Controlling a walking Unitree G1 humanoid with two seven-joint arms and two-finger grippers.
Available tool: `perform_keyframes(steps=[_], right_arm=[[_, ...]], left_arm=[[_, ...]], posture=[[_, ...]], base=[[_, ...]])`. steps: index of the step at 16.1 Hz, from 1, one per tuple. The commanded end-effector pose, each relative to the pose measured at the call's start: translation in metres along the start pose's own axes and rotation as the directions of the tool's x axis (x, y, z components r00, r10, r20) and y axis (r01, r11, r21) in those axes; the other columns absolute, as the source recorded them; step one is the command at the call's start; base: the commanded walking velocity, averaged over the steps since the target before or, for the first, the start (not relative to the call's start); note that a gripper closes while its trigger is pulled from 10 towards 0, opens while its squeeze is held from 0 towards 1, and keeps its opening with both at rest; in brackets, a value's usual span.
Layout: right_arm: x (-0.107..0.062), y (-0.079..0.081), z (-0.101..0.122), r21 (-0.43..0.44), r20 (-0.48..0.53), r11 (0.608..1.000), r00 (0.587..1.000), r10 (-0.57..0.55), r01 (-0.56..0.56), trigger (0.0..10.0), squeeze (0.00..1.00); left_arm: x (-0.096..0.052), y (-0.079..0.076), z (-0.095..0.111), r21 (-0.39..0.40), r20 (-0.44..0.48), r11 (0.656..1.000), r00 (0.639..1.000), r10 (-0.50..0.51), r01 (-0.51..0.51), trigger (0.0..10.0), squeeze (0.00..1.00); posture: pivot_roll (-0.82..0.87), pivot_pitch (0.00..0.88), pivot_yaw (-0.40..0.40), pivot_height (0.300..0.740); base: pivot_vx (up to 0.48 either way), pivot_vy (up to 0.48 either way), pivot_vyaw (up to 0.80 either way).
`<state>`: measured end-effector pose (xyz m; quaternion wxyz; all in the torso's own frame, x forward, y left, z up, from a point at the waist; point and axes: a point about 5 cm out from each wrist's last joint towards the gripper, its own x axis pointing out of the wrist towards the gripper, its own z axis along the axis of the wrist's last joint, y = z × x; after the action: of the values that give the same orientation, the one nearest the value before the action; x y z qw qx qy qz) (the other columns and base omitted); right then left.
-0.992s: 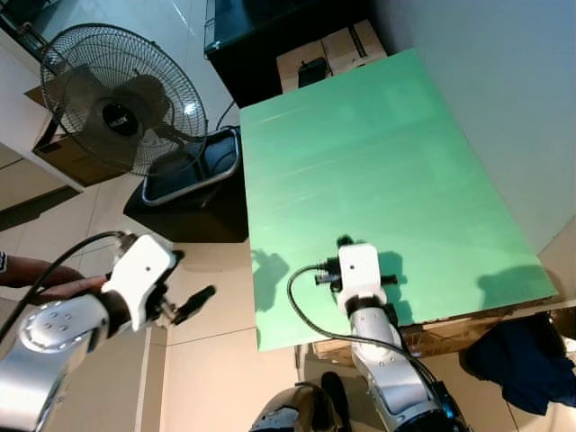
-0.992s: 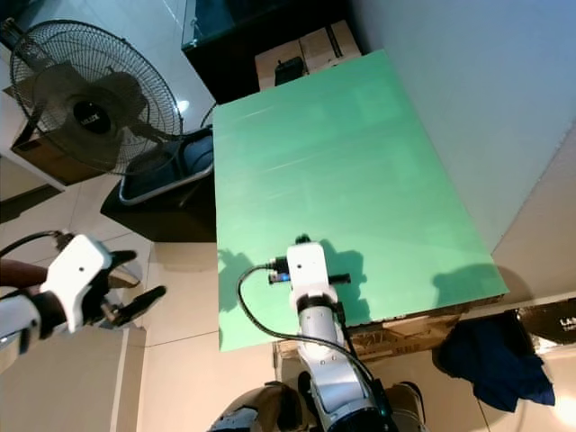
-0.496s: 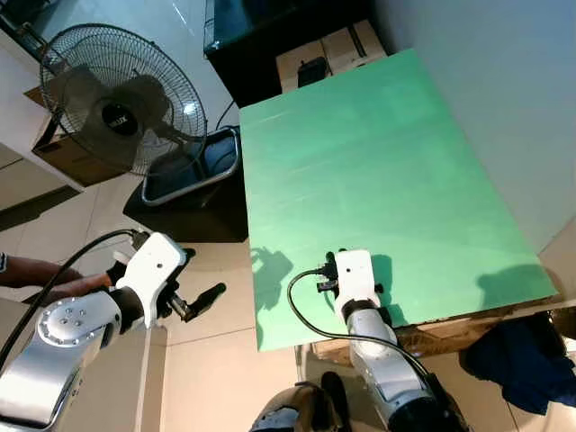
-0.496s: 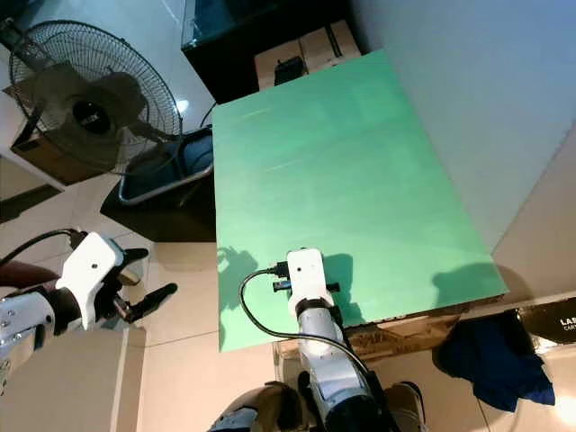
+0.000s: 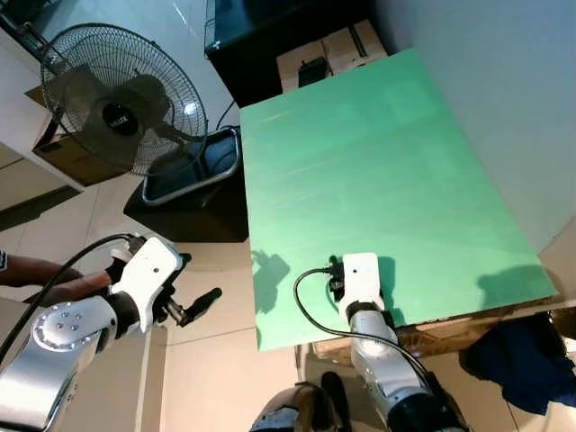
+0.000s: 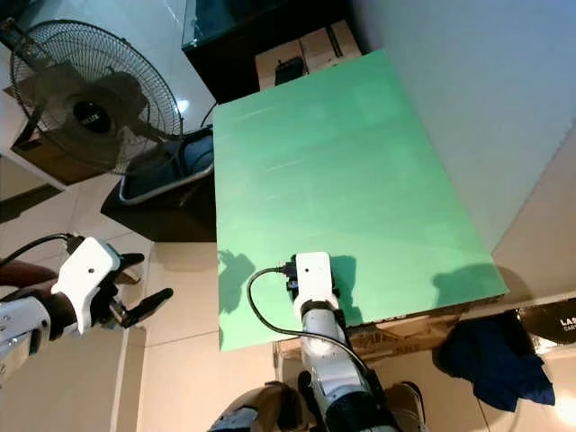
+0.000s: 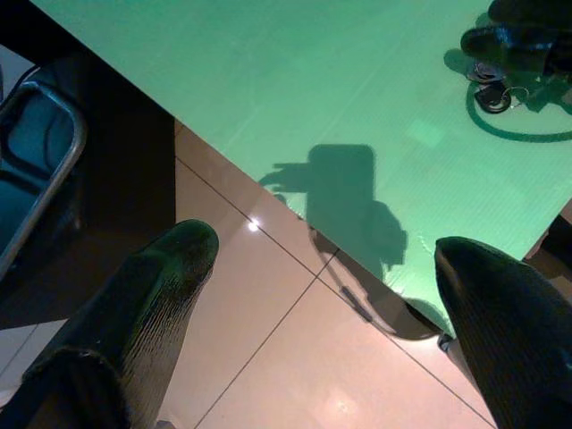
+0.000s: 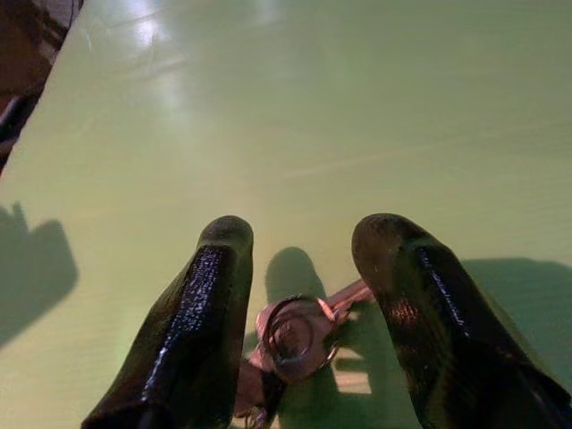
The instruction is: Hang keys on a hook
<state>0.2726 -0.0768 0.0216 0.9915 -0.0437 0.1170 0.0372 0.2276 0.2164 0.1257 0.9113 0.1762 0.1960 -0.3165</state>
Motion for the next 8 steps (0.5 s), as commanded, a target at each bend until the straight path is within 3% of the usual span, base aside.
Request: perform_keyframes(steps=[1, 5, 6, 7, 8], right_arm=[[-0.006, 0.033, -0.001, 0.091, -0.025, 0.994, 0.998, 0.059, -0.057, 10.0, 1.0], [-0.004, 0.035, -0.004, 0.079, -0.03, 0.992, 0.994, 0.101, -0.098, 10.0, 1.0], [-0.003, 0.033, -0.009, 0.062, -0.063, 0.993, 0.993, 0.1, -0.096, 10.0, 0.76], [-0.002, 0.032, -0.011, 0.069, -0.079, 0.992, 0.991, 0.112, -0.106, 10.0, 0.0], [-0.002, 0.03, -0.015, 0.083, -0.101, 0.99, 0.988, 0.118, -0.11, 10.0, 0.0]], left_arm=[[-0.008, 0.008, -0.004, 0.004, -0.032, 0.999, 0.999, 0.035, -0.035, 10.0, 0.0], [-0.011, 0.008, -0.004, 0.007, -0.035, 1.0, 0.999, 0.031, -0.031, 10.0, 0.0], [-0.011, 0.008, -0.004, 0.007, -0.035, 1.0, 0.999, 0.03, -0.03, 10.0, 0.0], [-0.012, 0.008, -0.004, 0.007, -0.036, 1.0, 0.999, 0.029, -0.029, 10.0, 0.0], [-0.012, 0.008, -0.005, 0.008, -0.038, 1.0, 0.999, 0.03, -0.03, 10.0, 0.0]], posture=[[0.03, 0.244, 0.4, 0.74], [0.03, 0.243, 0.4, 0.74], [0.04, 0.243, 0.4, 0.74], [0.04, 0.242, 0.4, 0.74], [0.04, 0.242, 0.4, 0.74]], base=[[0.0, 0.0, 0.0], [0.0, 0.0, 0.0], [0.0, 0.0, 0.0], [0.0, 0.0, 0.0], [0.0, 0.0, 0.0]])
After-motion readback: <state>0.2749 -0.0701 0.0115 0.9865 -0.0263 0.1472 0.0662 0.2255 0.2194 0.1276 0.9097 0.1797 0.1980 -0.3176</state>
